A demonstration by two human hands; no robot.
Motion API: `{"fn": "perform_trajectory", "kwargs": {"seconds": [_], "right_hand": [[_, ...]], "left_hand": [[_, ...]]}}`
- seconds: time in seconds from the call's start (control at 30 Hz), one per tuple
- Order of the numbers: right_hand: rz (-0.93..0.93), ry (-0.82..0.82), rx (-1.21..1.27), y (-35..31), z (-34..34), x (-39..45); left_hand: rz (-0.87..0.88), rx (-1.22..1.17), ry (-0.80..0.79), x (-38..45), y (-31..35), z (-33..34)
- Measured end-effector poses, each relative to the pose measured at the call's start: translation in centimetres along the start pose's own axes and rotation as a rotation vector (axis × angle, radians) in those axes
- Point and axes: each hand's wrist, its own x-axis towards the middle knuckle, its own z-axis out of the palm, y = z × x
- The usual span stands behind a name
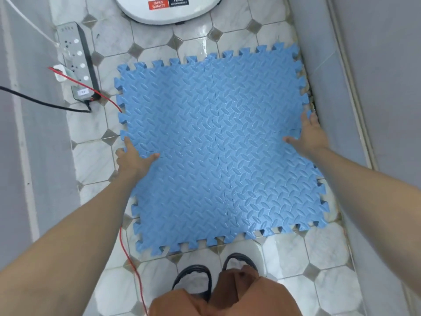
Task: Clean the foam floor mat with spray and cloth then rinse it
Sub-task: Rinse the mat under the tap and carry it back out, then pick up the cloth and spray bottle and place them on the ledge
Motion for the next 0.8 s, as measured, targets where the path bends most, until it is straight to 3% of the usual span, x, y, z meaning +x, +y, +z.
{"fn": "perform_trajectory", "kwargs": {"seconds": [0.2,0.47,0.8], "right_hand": [[-0.001,-0.055,0.062,-4.0,-7.6,-9.6],[-0.038,-0.216,-0.052,-9.1,-21.9,-27.1],[-0.026,-0.156,-0.001,-10.4,-37.0,-45.7]], "left_hand": [[0.128,0.103,-0.028,-7.8,6.5,-7.7],[0.364,0.235,-0.125,-24.8,13.5,-20.6],[0.580,0.305,-0.094,-38.1,20.4,-34.0]]}}
